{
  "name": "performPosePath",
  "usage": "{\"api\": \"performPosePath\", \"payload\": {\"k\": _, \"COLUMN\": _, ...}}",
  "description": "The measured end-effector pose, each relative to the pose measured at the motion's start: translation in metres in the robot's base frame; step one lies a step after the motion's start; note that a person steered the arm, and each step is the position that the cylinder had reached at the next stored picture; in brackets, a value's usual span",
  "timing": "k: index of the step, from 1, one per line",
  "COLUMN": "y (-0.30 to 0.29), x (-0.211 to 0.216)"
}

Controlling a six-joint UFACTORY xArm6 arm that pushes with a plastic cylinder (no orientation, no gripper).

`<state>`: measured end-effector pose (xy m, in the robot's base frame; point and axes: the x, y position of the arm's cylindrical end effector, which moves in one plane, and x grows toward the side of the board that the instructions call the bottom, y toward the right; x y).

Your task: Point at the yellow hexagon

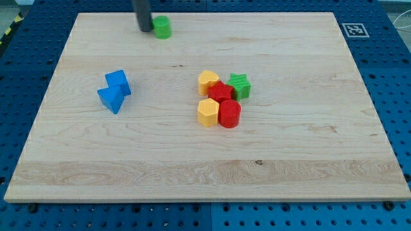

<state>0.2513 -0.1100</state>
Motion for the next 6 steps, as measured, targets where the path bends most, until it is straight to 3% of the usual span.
{"api": "performPosePath", "payload": {"k": 1, "y": 0.062, "x": 0.001}}
{"api": "performPosePath", "payload": {"k": 2, "y": 0.096, "x": 0.03}}
{"api": "performPosePath", "payload": {"k": 6, "y": 0.03, "x": 0.227}}
